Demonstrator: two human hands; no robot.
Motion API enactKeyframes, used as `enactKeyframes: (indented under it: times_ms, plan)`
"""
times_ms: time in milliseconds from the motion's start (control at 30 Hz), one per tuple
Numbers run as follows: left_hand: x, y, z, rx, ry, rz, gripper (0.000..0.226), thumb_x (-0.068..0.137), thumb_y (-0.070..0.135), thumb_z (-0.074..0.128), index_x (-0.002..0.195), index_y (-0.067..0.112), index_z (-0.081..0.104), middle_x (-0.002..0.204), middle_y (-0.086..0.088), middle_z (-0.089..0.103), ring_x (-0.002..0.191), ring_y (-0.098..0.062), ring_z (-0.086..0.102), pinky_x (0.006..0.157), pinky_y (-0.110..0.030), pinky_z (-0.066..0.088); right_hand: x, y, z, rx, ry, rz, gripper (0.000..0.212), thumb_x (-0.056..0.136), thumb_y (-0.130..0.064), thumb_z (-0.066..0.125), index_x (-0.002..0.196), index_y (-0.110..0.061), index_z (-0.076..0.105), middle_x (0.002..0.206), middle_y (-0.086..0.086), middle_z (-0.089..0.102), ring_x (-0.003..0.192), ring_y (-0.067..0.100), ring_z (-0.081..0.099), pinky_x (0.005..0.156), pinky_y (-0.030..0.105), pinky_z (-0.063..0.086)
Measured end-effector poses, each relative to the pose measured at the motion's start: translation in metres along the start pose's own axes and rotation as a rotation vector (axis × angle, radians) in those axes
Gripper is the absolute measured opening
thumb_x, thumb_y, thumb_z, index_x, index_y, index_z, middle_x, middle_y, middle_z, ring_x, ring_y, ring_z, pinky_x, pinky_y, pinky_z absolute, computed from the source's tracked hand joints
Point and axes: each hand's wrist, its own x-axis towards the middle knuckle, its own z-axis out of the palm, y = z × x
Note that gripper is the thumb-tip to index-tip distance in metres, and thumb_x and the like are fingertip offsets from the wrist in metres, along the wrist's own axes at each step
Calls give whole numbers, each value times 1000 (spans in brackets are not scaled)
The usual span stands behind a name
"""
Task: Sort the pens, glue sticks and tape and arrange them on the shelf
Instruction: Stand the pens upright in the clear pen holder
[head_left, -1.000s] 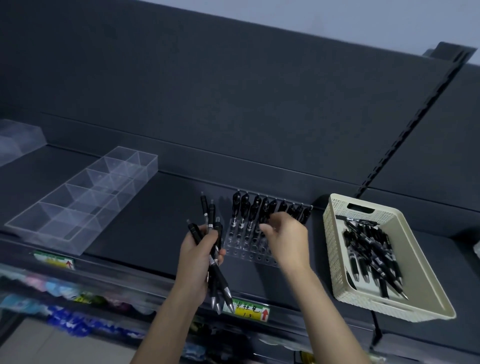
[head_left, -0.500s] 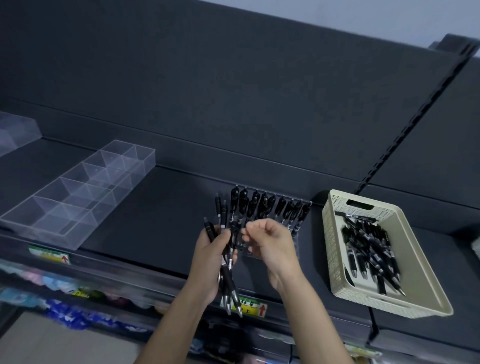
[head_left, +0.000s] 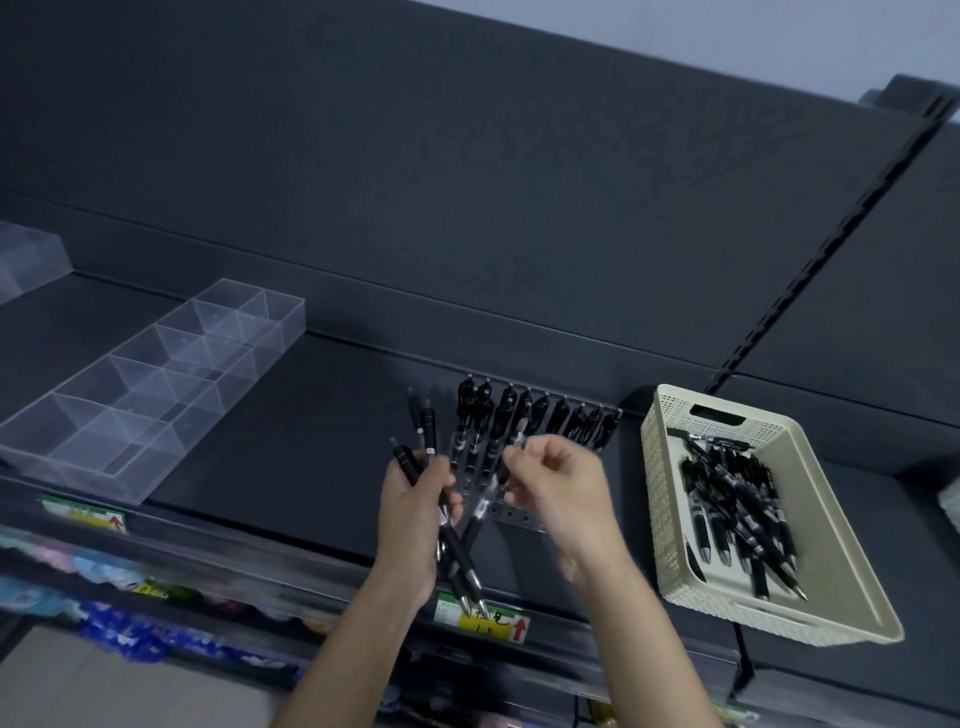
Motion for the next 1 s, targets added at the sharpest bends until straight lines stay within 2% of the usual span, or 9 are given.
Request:
enactKeyframes:
  times_ms: [67, 133, 233, 300, 433, 600, 767, 933, 1000]
  plan:
    - [4, 1, -4, -83, 65, 1, 5, 95, 10, 53, 99, 12, 50, 73, -3, 52, 57, -12, 48, 53, -26, 43, 0, -9, -9, 4, 112, -71, 17, 88, -8, 62, 73, -3, 55, 71, 10, 58, 61, 15, 56, 60, 27, 51]
    - [7, 1, -9, -90, 99, 4, 4, 96, 10, 52, 97, 13, 48, 75, -3, 52, 58, -12, 47, 54, -26, 41, 7, -13, -20, -156, 305, -232, 14, 88, -13, 63, 78, -4, 59, 71, 6, 62, 59, 11, 57, 60, 26, 48]
    - [7, -1, -13, -31, 99, 14, 4, 96, 11, 52, 98, 13, 50, 76, -3, 52, 61, -12, 46, 55, -27, 39, 15, -11, -26, -418, 488, -413, 8, 88, -18, 64, 82, -17, 60, 70, -11, 60, 64, -2, 54, 62, 11, 41]
    - [6, -1, -14, 7, 90, 19, 6, 95, 14, 54, 101, 13, 52, 74, -4, 50, 60, -12, 45, 55, -27, 39, 20, -6, -24, -466, 485, -432, 4, 88, -18, 64, 86, -17, 62, 71, -13, 59, 66, -4, 54, 63, 12, 41]
    - [6, 0, -14, 55, 85, 54, 6, 96, 16, 53, 102, 15, 53, 72, -5, 50, 58, -12, 46, 56, -28, 40, 27, 2, -20, -565, 446, -473, 7, 89, -16, 64, 92, -10, 66, 77, -6, 63, 69, 7, 57, 69, 18, 42]
    - [4, 1, -13, 60, 115, 93, 9, 94, 11, 54, 102, 14, 51, 77, -1, 52, 59, -9, 49, 57, -27, 42, 35, 13, -17, -653, 399, -406, 10, 90, -17, 63, 93, -7, 66, 75, -4, 61, 69, 11, 56, 63, 16, 37]
    - [3, 2, -15, 79, 100, 89, 14, 91, 3, 56, 94, 16, 51, 78, 0, 53, 62, -10, 52, 56, -25, 43, 37, 20, -14, -674, 350, -385, 12, 92, -15, 60, 91, -4, 65, 76, 6, 66, 70, 21, 61, 66, 32, 48]
    - [-2, 7, -15, 72, 54, 130, 16, 90, 2, 58, 92, 18, 54, 79, 2, 55, 64, -10, 55, 61, -27, 46, 39, 20, -14, -733, 317, -394, 16, 91, -16, 60, 85, -2, 62, 75, 11, 66, 70, 26, 61, 63, 34, 46]
    - [-6, 10, -13, 89, 32, 164, 18, 90, 2, 59, 92, 20, 56, 76, 5, 56, 65, -11, 55, 64, -29, 48, 35, 20, -16, -731, 306, -365, 16, 91, -18, 62, 97, -4, 65, 85, 9, 69, 78, 23, 64, 70, 31, 49]
